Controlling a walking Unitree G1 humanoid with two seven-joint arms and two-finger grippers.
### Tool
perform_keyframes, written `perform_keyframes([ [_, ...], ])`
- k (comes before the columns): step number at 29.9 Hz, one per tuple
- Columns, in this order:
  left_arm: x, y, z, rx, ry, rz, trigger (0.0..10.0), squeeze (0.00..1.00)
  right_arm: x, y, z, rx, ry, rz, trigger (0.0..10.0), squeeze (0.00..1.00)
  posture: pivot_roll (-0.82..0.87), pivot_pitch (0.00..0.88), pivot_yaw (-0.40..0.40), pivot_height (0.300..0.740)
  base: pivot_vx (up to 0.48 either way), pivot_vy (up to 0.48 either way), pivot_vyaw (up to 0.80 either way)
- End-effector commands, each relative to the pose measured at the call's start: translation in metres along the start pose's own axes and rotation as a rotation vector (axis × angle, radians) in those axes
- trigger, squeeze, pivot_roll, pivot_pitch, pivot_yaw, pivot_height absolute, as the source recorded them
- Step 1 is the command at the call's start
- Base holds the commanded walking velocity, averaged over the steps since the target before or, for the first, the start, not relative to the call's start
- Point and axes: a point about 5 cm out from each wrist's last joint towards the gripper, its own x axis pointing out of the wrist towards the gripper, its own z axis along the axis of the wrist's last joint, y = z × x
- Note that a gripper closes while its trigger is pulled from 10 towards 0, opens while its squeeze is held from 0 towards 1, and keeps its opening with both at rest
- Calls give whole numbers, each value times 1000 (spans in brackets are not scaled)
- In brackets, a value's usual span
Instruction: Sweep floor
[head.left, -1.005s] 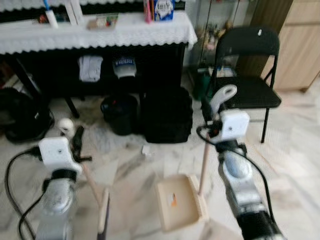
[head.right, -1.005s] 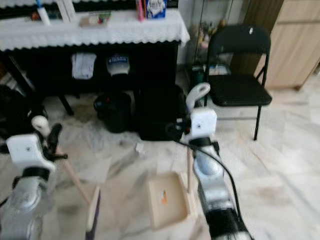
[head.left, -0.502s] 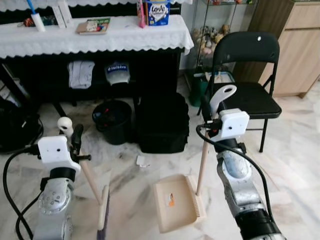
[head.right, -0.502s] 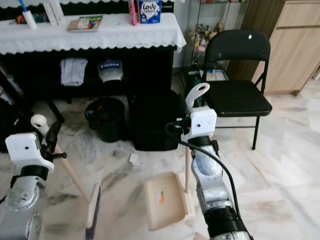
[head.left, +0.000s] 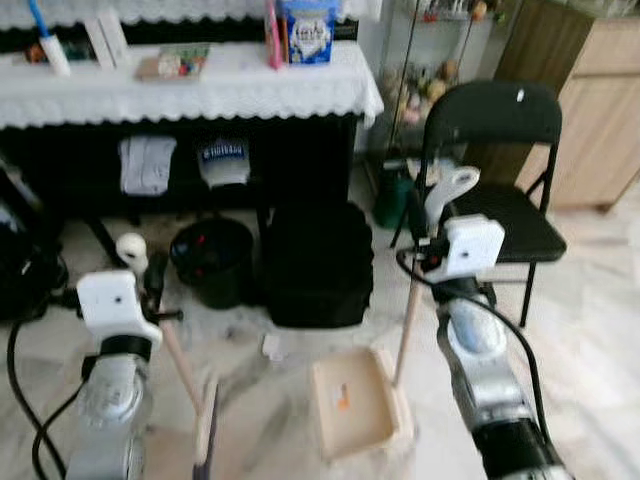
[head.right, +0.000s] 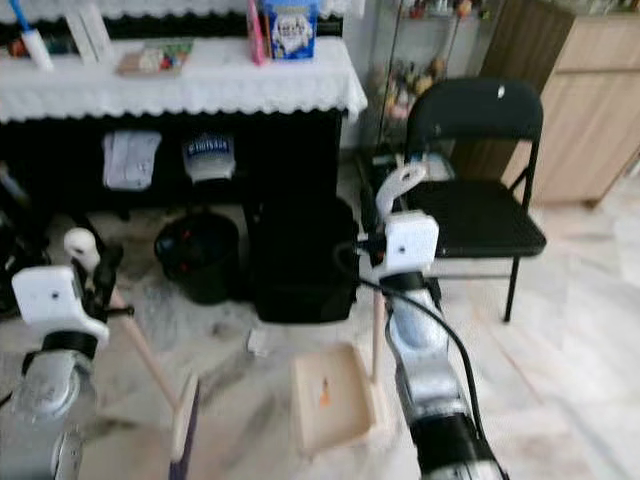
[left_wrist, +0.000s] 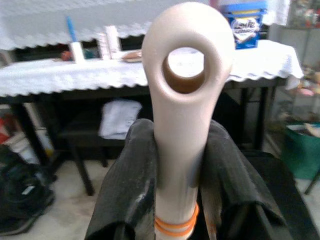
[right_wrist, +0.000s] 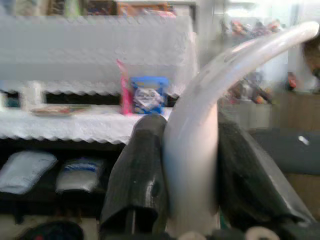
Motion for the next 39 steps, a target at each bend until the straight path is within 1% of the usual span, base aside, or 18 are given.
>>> perform_keyframes([
  [1,2,4,9,1,-43,6,10000,0,7,1,14,-15,-66,9,10000,0,8,53,19,740,390,0,0],
  [9,3,3,10,-6,-50,-3,10000,0,7,2,15,-11,-69,9,10000,0,8,42,22,740,373,0,0],
  [13,3,0,10,-16,-51,-23,10000,0,7,2,14,-10,-69,10,10000,0,9,38,23,740,0,0,0],
  [25,3,2,10,-20,-47,-9,10000,0,7,4,15,-7,-74,14,10000,0,9,24,23,740,0,0,0],
  [39,4,2,11,-26,-53,-6,10000,0,9,3,16,-11,-79,13,10000,0,10,36,24,740,0,266,0],
])
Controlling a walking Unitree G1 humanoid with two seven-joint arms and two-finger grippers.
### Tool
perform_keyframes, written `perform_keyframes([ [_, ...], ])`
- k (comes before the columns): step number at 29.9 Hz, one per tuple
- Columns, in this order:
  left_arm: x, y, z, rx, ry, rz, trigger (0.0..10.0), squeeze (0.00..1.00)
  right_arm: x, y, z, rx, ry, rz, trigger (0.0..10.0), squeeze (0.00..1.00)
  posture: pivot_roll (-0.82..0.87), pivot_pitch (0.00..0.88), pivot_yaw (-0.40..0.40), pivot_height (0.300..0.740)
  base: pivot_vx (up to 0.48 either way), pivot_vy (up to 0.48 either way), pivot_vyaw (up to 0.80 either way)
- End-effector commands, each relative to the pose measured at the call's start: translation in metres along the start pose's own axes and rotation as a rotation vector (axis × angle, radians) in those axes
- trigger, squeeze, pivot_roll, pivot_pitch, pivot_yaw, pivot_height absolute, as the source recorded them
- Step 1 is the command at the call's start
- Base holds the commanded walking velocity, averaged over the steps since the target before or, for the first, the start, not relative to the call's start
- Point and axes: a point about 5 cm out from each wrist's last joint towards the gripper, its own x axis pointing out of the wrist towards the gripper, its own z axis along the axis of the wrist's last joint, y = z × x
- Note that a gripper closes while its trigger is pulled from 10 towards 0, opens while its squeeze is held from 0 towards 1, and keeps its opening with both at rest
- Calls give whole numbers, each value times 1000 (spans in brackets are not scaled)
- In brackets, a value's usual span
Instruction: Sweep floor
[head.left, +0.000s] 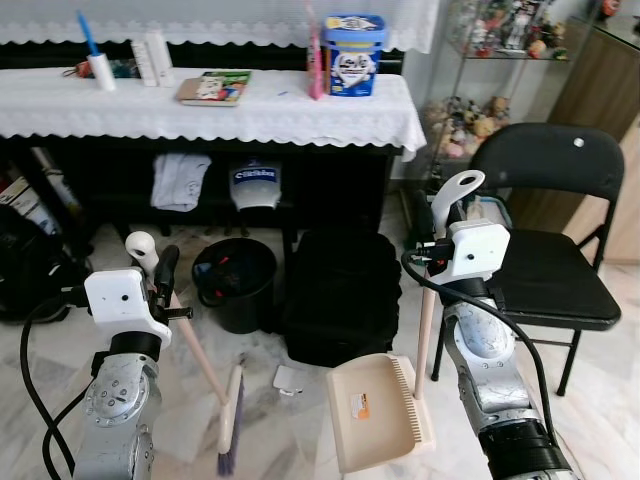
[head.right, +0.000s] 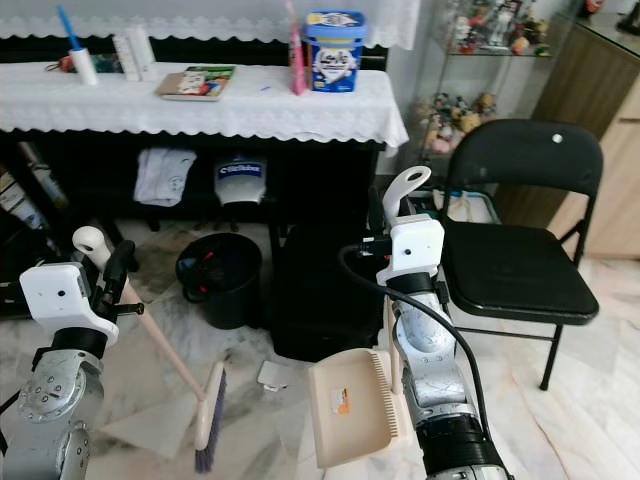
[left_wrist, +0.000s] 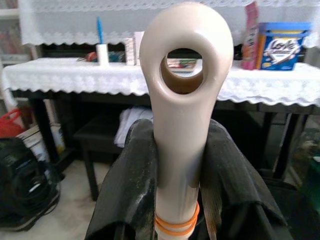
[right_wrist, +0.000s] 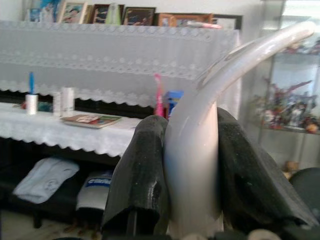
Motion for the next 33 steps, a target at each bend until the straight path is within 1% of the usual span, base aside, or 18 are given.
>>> perform_keyframes([
  [1,3,2,9,10,-39,6,10000,0,6,-1,13,1,-64,-1,10000,0,9,37,24,740,0,341,0],
  [18,3,3,11,11,-49,11,10000,0,6,0,12,6,-59,-5,10000,0,13,48,27,740,0,376,0],
  [33,3,2,12,9,-63,-1,10000,0,5,0,11,2,-52,-5,10000,0,9,48,28,740,0,0,0],
])
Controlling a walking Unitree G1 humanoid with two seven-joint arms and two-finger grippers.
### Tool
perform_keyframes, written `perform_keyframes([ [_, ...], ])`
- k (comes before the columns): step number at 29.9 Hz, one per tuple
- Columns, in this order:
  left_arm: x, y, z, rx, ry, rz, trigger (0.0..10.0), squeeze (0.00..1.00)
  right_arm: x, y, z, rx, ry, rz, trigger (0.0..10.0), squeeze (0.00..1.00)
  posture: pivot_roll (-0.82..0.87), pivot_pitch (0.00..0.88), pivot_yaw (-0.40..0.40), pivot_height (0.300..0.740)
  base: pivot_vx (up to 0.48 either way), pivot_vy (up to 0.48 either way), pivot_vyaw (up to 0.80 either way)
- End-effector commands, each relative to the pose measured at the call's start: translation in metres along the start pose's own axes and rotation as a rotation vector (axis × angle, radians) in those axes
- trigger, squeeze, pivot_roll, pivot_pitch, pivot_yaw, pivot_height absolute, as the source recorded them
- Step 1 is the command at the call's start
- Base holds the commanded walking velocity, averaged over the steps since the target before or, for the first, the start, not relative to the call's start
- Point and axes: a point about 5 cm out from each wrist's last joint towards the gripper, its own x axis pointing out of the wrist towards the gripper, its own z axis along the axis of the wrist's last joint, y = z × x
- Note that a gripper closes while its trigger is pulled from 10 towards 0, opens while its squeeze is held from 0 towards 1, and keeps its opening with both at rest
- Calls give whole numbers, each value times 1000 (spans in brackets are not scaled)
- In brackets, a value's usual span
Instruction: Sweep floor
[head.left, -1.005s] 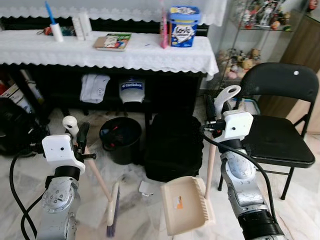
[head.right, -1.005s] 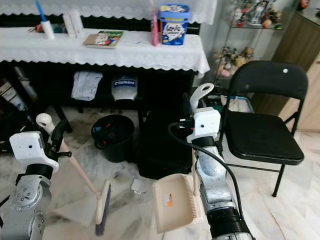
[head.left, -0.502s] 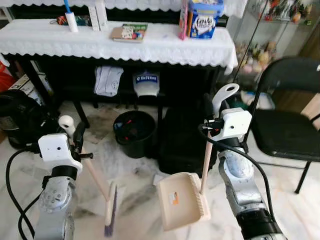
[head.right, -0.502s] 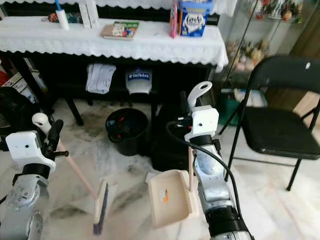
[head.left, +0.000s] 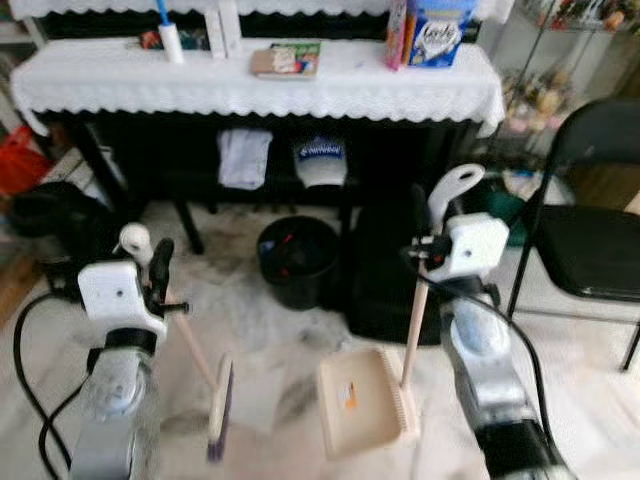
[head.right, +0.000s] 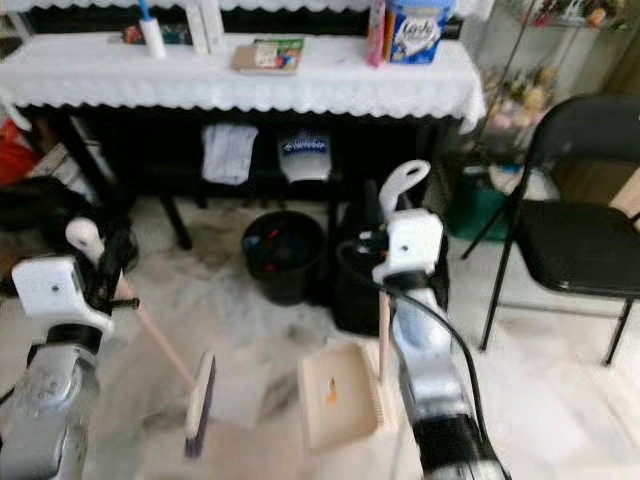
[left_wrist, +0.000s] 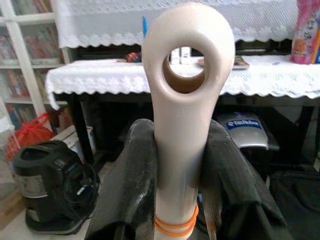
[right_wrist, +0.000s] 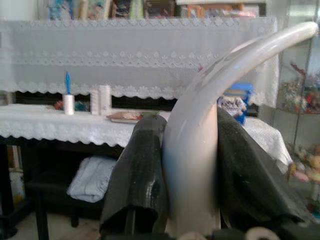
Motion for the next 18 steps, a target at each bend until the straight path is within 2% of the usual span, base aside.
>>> perform_keyframes([
  [1,1,-3,7,-6,-37,-11,10000,0,5,-2,10,-22,-46,7,10000,0,12,46,27,740,0,0,0],
  [11,1,-4,7,1,-35,-18,10000,0,4,-2,8,-24,-34,10,10000,0,11,25,26,740,0,0,0],
  [18,1,-5,7,-2,-37,-20,10000,0,4,-3,8,-26,-35,7,10000,0,8,22,26,740,250,0,0],
])
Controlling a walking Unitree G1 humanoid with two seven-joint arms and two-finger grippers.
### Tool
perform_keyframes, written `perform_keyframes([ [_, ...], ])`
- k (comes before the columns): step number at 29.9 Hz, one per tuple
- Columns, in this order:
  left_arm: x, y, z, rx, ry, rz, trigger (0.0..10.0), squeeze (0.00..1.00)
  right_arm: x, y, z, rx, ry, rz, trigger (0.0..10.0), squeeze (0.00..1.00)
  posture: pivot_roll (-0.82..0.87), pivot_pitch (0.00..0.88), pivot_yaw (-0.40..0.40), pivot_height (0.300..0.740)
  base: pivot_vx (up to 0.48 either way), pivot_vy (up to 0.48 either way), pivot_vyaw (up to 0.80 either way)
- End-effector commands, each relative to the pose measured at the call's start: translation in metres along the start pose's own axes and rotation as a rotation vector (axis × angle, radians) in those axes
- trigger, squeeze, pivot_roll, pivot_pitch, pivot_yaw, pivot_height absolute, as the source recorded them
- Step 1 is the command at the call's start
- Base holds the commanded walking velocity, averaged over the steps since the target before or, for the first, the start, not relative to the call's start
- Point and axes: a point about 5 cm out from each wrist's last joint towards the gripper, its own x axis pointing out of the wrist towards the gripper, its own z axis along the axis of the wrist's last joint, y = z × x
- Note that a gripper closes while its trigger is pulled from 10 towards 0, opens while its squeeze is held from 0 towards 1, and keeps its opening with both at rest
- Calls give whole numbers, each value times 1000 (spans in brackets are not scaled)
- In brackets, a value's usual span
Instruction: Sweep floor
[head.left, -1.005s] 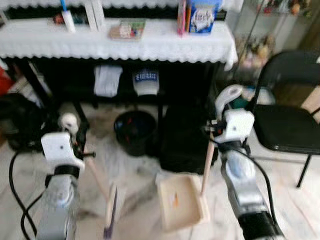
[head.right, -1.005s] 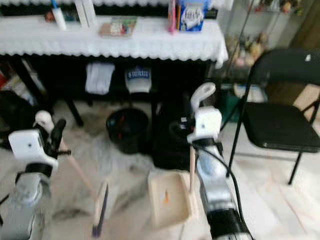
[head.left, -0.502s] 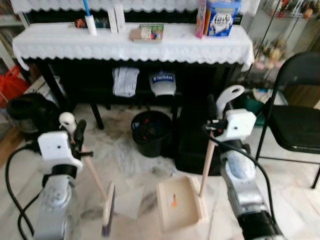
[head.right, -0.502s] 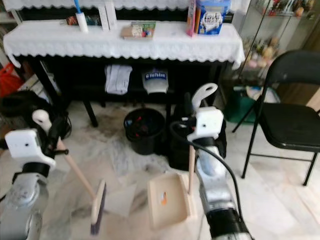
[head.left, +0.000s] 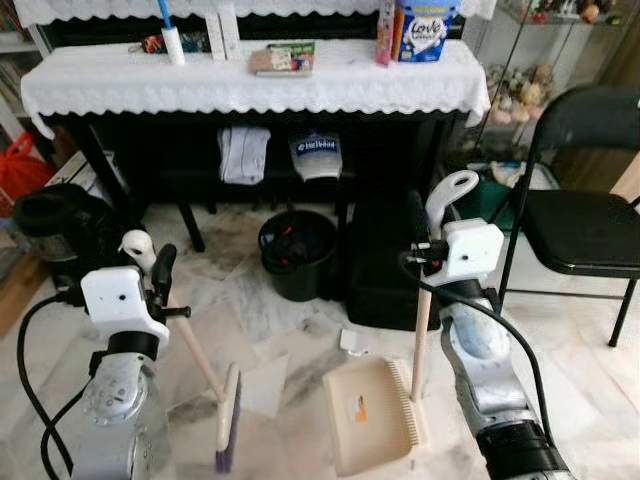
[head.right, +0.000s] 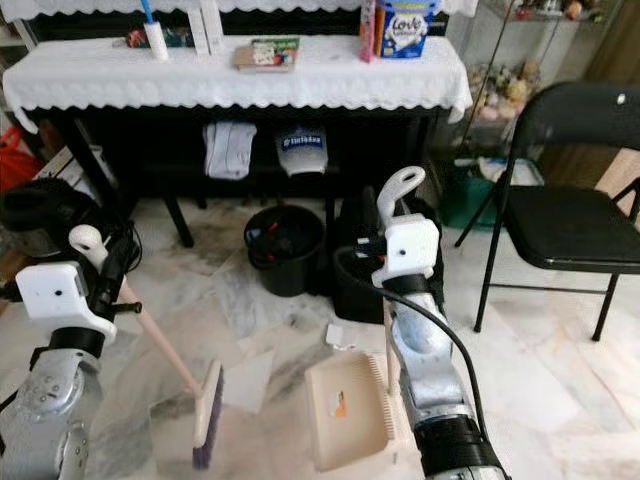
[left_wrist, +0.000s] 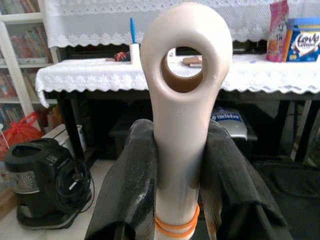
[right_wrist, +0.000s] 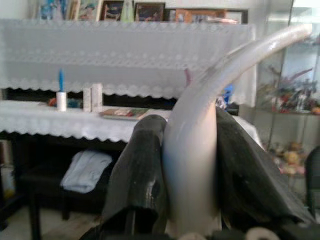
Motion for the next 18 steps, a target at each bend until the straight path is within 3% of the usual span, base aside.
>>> perform_keyframes([
  [1,3,1,10,10,-51,-2,10000,0,6,3,12,2,-54,12,10000,0,9,29,25,740,259,0,0],
  [18,3,2,11,8,-52,2,10000,0,6,2,11,0,-45,6,10000,0,13,44,26,740,286,0,0],
])
